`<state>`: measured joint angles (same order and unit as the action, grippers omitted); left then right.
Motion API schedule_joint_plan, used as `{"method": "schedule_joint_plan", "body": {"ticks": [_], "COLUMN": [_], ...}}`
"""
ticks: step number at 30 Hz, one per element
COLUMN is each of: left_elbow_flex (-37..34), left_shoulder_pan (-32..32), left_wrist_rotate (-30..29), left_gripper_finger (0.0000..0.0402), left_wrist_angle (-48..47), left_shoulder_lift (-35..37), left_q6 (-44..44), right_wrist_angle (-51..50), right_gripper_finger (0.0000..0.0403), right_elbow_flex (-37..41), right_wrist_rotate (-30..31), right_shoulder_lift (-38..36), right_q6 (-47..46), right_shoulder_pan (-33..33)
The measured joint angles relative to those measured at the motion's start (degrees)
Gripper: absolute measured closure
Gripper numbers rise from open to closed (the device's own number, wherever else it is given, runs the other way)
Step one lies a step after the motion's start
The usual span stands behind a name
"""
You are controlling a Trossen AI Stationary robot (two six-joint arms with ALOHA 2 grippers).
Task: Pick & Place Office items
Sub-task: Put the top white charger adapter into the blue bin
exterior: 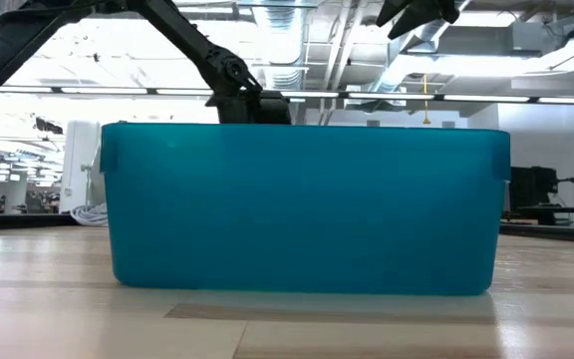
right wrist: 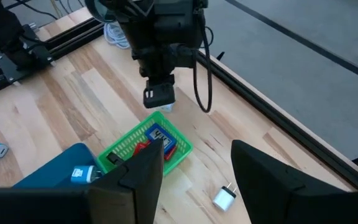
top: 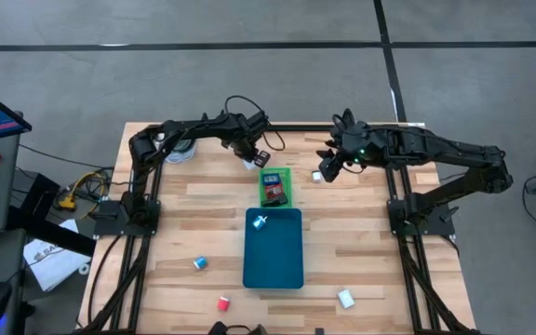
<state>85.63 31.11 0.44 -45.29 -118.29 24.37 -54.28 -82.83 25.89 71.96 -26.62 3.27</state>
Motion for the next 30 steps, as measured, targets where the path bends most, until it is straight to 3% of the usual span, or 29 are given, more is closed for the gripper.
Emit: {"method": "schedule_joint_plan", "body": {"ticks": [5, 10, 16, 20, 24, 26, 30], "left_elbow_flex": [-1.2, -10.2, -23.6, -28.5, -31.7, -33.0, -34.9], "left_shoulder_pan": [-0.7, -1.8, -3.9, -5.5, -7.9, -8.9, -11.4], "left_wrist_rotate": [-0.7, -1.1, -1.0, -1.0, -2.2, -2.7, -3.0], "left_gripper_finger": [0.0401, 0.0401, 0.0401, 0.0395, 0.0362, 0.0334, 0.0265], "left_wrist_angle": [-4.9, -3.8, 0.0, 1.8, 3.4, 4.2, 5.2], "left_shoulder_lift": [1.5, 6.8, 19.4, 29.8, 38.1, 41.2, 43.3], "left_q6": [-2.5, -2.7, 2.5, 9.5, 19.6, 20.5, 4.9], "right_wrist_angle": [-0.6, -2.9, -3.1, -2.3, 0.3, 1.5, 2.8], "right_gripper_finger": [0.0221, 0.0221, 0.0221, 0.0221, 0.0221, 0.0221, 0.0221], "right_elbow_flex": [0.0, 0.0, 0.0, 0.0, 0.0, 0.0, 0.0], "right_wrist_rotate": [1.9, 4.8, 7.8, 7.8, 7.8, 7.8, 7.7], "right_shoulder_lift": [0.0, 0.0, 0.0, 0.0, 0.0, 0.0, 0.0], "right_q6": [-1.5, -3.9, -5.9, -6.4, -6.5, -6.5, -5.8], "right_shoulder_pan": [-1.7, -3.6, -5.6, -5.6, -5.5, -5.5, -5.5]}}
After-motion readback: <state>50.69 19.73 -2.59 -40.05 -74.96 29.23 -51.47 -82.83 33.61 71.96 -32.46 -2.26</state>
